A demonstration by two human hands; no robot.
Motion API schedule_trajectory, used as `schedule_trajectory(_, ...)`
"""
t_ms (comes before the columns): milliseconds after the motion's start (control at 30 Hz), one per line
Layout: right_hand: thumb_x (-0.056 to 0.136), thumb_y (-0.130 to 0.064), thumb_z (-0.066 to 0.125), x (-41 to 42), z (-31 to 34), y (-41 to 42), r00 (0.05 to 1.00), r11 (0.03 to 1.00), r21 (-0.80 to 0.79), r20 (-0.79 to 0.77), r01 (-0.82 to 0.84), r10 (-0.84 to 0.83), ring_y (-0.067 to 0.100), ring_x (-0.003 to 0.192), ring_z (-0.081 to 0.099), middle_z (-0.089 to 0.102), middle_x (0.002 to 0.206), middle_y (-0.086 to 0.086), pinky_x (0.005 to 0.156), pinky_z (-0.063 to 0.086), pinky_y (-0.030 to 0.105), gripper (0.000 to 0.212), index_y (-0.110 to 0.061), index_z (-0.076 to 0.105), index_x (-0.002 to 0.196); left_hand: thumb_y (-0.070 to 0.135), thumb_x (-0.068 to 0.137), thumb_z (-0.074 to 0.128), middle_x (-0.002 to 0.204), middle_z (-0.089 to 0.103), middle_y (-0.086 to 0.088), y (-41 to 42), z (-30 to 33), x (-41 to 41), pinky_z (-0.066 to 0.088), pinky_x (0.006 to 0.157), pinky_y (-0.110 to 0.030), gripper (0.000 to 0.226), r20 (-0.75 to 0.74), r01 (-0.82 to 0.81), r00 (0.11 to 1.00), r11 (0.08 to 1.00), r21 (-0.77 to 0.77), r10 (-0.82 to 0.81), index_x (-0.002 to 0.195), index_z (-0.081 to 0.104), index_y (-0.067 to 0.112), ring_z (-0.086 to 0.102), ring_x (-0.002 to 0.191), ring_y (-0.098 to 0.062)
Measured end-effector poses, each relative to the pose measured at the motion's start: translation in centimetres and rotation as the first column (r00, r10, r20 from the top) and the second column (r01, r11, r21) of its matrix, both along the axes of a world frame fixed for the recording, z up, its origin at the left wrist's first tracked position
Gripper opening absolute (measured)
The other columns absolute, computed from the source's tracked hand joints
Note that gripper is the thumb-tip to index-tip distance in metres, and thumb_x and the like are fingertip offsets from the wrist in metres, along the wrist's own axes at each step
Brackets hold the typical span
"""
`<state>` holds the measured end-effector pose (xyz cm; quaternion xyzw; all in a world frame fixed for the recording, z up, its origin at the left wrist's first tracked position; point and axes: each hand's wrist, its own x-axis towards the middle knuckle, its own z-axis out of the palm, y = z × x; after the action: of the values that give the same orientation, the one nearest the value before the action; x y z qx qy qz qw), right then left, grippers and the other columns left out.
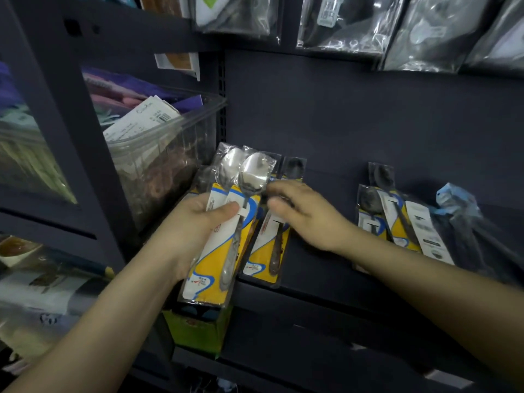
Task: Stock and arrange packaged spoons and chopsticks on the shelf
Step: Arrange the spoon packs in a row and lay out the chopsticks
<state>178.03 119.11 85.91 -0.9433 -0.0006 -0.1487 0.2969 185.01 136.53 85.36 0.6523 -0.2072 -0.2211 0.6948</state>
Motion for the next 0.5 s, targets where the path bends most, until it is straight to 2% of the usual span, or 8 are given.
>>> schedule_trajectory(33,0.093,-0.033,0.048,-0.1,0.6,0.3,0.999,0.975,0.221,0.018,0.032,-0.037,0.01,0.097,0.058,0.063,0.107,0.002,0.085,0.042,0.016,0.032,-0.011,0.057,0.115,0.008,0.087,0.054,0.065,0.074,0.002,-0.5,0.3,-0.1,0.055,0.061,-0.024,0.019,0.012,0.001,1.0,1.0,-0.011,-0.001,0.08,0.069,0.016,0.068,0.058,-0.01)
schedule_trajectory(100,0.092,-0.022,0.055,0.1,1.5,0.7,0.997,0.807,0.586,-0.053,0.073,-0.052,0.008,0.064,0.058,0.064,0.077,0.0,0.061,0.046,0.02,0.009,-0.014,0.056,0.095,0.007,0.088,0.053,0.058,0.071,0.006,-1.6,1.0,-0.6,0.052,0.052,-0.016,0.017,0.033,0.007,0.999,0.999,-0.034,-0.006,0.08,0.067,0.013,0.065,0.052,-0.005)
schedule_trajectory(133,0.091,-0.017,0.056,0.3,1.7,0.6,0.995,0.727,0.681,-0.09,0.09,-0.039,0.01,0.056,0.056,0.062,0.07,0.002,0.056,0.044,0.023,0.005,-0.012,0.055,0.09,0.009,0.089,0.053,0.058,0.07,0.006,-2.3,1.3,-0.9,0.05,0.051,-0.014,0.016,0.052,0.021,0.998,0.999,-0.036,-0.019,0.08,0.066,0.012,0.064,0.052,-0.005)
schedule_trajectory(200,0.091,-0.01,0.055,0.6,2.1,-0.2,0.992,0.618,0.779,-0.122,0.109,-0.022,0.015,0.06,0.054,0.062,0.071,0.006,0.062,0.043,0.028,0.003,-0.01,0.058,0.09,0.016,0.09,0.053,0.063,0.067,0.002,-3.5,1.7,-1.4,0.048,0.054,-0.017,0.017,0.062,0.032,0.998,0.999,-0.002,-0.032,0.078,0.065,0.012,0.061,0.057,-0.01)
schedule_trajectory(267,0.091,-0.006,0.053,0.8,2.7,-1.7,0.991,0.548,0.825,-0.106,0.135,-0.085,0.015,0.062,0.054,0.064,0.069,0.002,0.063,0.044,0.026,0.011,-0.012,0.06,0.084,0.016,0.089,0.054,0.065,0.064,-0.004,-4.1,1.8,-1.2,0.047,0.057,-0.02,0.018,0.017,0.022,1.0,0.999,0.028,-0.023,0.074,0.064,0.013,0.057,0.06,-0.016)
schedule_trajectory(367,0.092,-0.008,0.052,1.0,3.3,-5.3,0.944,0.587,0.756,-0.123,0.29,-0.307,0.01,0.05,0.045,0.055,0.052,-0.002,0.039,0.037,0.013,0.024,-0.016,0.054,0.07,0.012,0.08,0.053,0.073,0.063,-0.014,-4.0,2.0,-0.5,0.05,0.071,-0.033,0.01,-0.016,0.01,1.0,0.995,0.095,-0.009,0.072,0.06,0.012,0.059,0.068,-0.024)
schedule_trajectory(467,0.093,-0.011,0.051,2.1,2.7,-8.9,0.85,0.568,0.649,-0.26,0.505,-0.458,0.01,0.044,0.036,0.043,0.058,0.005,0.029,0.027,0.009,0.027,-0.012,0.047,0.066,-0.002,0.086,0.04,0.049,0.065,-0.004,-3.3,1.9,-0.5,0.049,0.046,-0.017,0.022,0.007,0.071,0.997,0.994,0.087,-0.072,0.075,0.058,0.004,0.06,0.043,-0.014)
schedule_trajectory(500,0.093,-0.011,0.051,2.6,2.5,-9.6,0.821,0.567,0.607,-0.299,0.557,-0.487,0.01,0.043,0.035,0.043,0.059,0.006,0.029,0.026,0.008,0.028,-0.011,0.046,0.065,-0.004,0.088,0.04,0.049,0.066,-0.002,-3.1,1.9,-0.6,0.049,0.044,-0.016,0.022,0.02,0.083,0.996,0.992,0.099,-0.085,0.08,0.059,0.001,0.061,0.043,-0.012)
